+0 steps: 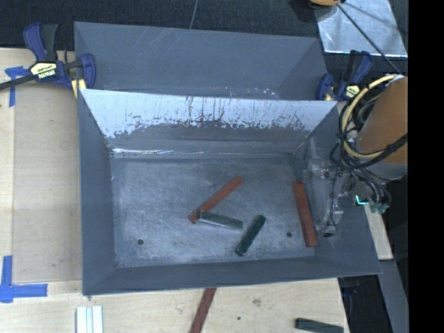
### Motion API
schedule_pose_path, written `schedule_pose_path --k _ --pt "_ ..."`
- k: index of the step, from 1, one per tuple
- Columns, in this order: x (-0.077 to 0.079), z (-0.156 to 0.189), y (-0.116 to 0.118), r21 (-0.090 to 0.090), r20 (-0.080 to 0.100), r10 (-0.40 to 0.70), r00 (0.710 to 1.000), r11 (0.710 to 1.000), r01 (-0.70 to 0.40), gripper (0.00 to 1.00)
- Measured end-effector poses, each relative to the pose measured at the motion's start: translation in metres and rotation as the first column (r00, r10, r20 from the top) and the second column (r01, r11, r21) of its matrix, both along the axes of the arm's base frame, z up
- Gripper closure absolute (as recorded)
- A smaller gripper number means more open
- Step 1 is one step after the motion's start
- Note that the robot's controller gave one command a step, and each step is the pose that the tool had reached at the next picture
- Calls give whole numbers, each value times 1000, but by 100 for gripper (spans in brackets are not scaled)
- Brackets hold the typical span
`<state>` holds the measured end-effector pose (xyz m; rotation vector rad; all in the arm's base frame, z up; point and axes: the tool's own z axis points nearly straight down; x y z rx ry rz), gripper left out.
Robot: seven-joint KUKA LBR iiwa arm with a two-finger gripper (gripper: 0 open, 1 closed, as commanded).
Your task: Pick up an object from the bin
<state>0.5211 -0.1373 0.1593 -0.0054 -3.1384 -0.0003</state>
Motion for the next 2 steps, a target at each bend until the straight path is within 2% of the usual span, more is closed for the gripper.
schedule_pose_path --k 1,2 --pt "2 3 0 -1 7 3 1000 1000 -3 0" --pt "-9 -20 7 -5 14 148 989 989 -148 0"
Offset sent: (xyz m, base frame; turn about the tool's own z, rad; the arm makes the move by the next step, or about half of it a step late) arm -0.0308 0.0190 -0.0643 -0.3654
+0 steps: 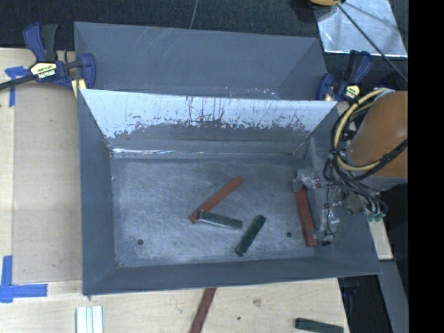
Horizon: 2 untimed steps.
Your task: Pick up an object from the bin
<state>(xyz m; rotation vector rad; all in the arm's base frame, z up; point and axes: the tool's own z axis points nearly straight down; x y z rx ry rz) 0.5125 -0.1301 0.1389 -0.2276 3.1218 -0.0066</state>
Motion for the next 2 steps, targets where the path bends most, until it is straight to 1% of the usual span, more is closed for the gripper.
schedule_pose_path --k 1,2 --pt "-22 -23 41 4 -13 177 984 984 -177 0" --pt "-9 -44 63 3 -10 298 955 955 -298 0"
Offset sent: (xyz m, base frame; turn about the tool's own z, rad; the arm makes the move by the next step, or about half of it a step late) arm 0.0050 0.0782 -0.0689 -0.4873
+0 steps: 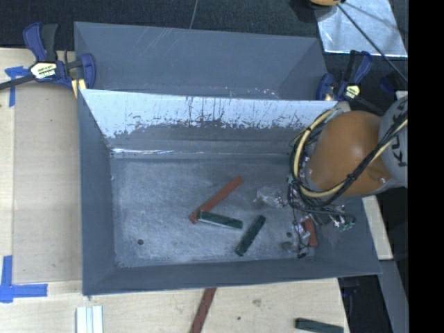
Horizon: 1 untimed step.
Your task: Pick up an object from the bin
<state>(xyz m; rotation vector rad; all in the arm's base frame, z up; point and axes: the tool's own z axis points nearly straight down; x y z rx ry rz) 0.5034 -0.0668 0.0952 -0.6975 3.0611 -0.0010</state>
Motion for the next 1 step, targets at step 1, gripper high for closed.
schedule_pose_path --k 1 --pt "-18 -25 67 1 0 127 992 992 -127 100"
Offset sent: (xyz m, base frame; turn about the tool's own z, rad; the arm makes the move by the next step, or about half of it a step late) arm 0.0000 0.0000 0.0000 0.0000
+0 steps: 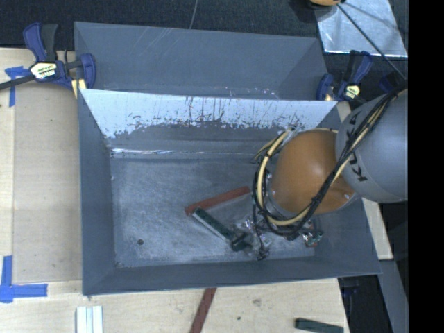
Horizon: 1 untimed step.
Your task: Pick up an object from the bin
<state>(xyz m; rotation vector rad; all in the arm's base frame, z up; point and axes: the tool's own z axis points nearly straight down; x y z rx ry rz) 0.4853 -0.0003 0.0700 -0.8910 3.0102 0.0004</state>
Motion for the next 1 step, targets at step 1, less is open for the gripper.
schedule_pose_path --k 1 --pt "0 0 0 0 0 0 1000 1000 0 100"
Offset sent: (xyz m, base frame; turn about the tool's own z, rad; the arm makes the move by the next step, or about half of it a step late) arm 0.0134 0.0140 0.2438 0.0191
